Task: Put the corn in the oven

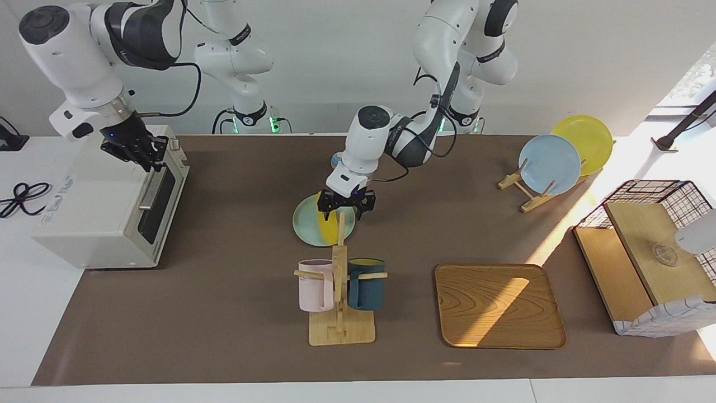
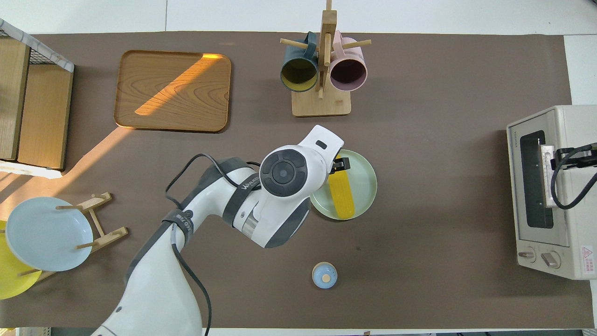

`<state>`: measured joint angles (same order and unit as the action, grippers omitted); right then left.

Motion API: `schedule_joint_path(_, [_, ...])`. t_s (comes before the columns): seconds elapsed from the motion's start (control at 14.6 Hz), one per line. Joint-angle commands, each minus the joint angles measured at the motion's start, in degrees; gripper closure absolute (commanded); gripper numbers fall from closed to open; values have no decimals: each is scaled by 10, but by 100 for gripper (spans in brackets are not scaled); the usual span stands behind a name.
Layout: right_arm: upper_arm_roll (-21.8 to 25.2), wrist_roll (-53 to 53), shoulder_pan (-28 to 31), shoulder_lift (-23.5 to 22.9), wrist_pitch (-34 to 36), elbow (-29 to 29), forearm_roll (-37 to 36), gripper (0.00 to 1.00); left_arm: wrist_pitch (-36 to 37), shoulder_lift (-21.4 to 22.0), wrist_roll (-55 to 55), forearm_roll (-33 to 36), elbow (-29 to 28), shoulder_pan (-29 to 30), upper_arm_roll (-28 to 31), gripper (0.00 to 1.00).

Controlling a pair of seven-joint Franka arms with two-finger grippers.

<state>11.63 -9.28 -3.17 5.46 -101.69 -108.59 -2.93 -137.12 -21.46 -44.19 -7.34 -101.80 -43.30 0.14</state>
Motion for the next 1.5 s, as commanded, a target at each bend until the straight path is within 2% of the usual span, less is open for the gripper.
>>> schedule_joint_path(0.0, [1,-15,11,30,-53,-72,-6,100,96,78,57,12,-9,54,0,0])
schedule_joint_path(0.21, [1,-17,16,19,-88,-89,-20,100,183,125,123,12,3,124,1,0])
schedule_joint_path(0.41, [1,-18,24,13,-90,-91,-48,100,266,176,266,13,10,216,4,0])
schedule_joint_path(0.68, [0,-25,43,8,-97,-114,-62,100,356,212,398,33,32,309,5,0])
schedule_joint_path(1.09, [-4,-6,33,5,-121,-132,-56,100,441,260,419,80,31,342,5,0])
schedule_joint_path(1.16, [-4,28,5,-6,-154,-150,-54,100,453,266,429,82,26,341,4,0])
schedule_joint_path(1.3, [-4,76,-29,-26,-175,-153,-52,100,457,266,460,83,24,339,2,0])
schedule_joint_path(1.44, [-4,81,-35,-43,-203,-158,-37,100,458,257,461,82,27,342,-4,0])
